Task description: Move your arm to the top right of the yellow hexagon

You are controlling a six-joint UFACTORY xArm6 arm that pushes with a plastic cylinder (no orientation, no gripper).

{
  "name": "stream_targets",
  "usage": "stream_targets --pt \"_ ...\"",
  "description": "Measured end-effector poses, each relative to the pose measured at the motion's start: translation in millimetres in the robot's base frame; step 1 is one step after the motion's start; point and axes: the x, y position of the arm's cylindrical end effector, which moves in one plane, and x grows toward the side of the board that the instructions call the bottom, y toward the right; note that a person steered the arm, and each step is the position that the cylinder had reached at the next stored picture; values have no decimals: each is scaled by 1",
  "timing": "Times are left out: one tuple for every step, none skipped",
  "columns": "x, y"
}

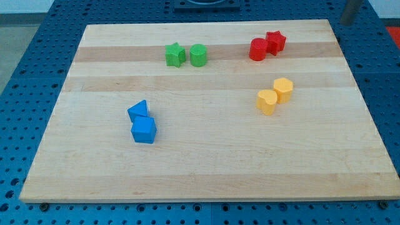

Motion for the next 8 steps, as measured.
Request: stream_targets --pt "0 0" --pt "7 0" --pt "15 0" --pt "22 -1" --pt "29 -1" --pt "43 -1" --pt "50 -2" --pt "60 -2"
